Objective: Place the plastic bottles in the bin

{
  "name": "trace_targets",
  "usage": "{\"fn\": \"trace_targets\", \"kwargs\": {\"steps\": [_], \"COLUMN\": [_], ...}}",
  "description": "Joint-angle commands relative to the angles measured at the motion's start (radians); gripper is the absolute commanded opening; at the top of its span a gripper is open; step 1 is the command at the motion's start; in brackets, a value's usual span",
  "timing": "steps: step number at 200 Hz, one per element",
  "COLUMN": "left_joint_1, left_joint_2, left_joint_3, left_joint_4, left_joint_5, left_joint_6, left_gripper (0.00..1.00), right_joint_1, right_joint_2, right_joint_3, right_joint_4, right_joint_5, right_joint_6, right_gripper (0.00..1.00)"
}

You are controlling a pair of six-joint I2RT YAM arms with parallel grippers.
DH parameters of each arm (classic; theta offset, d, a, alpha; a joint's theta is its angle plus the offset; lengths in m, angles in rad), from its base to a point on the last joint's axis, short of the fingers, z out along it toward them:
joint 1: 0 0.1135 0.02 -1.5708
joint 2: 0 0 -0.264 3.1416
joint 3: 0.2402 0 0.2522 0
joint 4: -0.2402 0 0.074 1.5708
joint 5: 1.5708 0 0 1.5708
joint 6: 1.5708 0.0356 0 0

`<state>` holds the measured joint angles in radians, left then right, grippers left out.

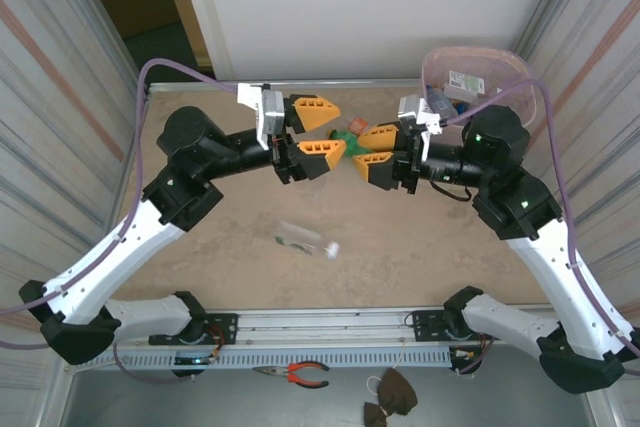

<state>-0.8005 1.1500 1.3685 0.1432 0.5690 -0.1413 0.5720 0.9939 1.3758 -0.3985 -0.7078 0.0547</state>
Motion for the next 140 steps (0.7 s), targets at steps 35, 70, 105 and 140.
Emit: {"fn": "trace_targets", "kwargs": {"steps": [35, 70, 105, 140], "left_joint_1": [0.085, 0.175, 0.276, 0.402], "left_joint_2": [-0.012, 0.012, 0.012, 0.015], "left_joint_3": [-0.051, -0.111, -0.211, -0.294], "left_joint_4": [-0.411, -0.606, -0.731, -0.823], "left_joint_5": [-0.319, -0.396, -0.515, -0.61], "left_joint_6": [-0.056, -0.142, -0.237, -0.414], "left_gripper": [0.57, 0.57, 0.59, 0.62], "right_joint_1": [0.009, 0.012, 0.012, 0.012], "right_joint_2": [0.065, 0.073, 0.086, 0.097], "right_joint_3": [-0.008, -0.028, -0.02, -0.016], "right_joint_4": [-0.212, -0.226, -0.229, -0.232], "right_joint_5": [0.117, 0.14, 0.144, 0.148], "right_joint_6": [-0.088, -0.096, -0.107, -0.118], "right_gripper": [0.44, 0.45, 0.45, 0.45]}}
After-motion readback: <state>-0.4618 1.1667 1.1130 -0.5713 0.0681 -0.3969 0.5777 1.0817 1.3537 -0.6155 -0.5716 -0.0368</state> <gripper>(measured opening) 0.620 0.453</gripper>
